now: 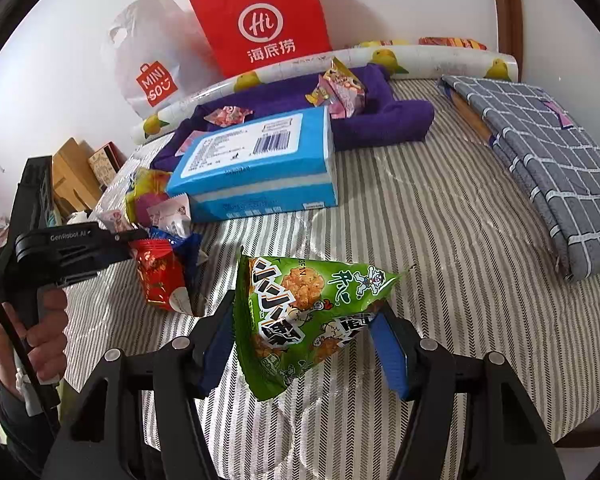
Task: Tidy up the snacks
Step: 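Grasp the long pink-white candy stick with the left gripper while the right gripper holds the green bag, then carry the candy stick and green bag over the purple towel with both grippers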
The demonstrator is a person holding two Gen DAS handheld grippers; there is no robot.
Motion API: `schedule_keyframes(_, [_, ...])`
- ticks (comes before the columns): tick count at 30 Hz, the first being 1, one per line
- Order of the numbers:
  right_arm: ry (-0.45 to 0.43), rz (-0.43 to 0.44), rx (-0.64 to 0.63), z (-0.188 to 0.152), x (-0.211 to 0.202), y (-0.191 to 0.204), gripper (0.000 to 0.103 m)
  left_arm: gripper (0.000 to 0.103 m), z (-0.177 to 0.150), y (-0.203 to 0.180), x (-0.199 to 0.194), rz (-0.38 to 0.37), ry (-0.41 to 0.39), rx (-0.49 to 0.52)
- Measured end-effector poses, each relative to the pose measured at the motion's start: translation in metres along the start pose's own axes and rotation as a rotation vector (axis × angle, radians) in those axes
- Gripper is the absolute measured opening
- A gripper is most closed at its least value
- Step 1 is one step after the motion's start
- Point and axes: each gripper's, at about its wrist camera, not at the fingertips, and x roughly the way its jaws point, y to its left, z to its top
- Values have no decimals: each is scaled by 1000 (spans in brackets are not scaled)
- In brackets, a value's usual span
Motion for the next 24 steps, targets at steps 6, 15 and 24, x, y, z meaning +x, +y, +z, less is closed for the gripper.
schedule_keyframes(6, [-25,-29,-16,0,-13,6,63,26,-8,7,-21,-30,2,-13])
schedule_keyframes(15, [-62,-59,9,-2,-42,8,63,26,-21,-14,-64,-81,-58,69])
schedule_keyframes(24, [-103,-77,46,3,-73,9,63,26,-31,-54,-96,-167,-90,162])
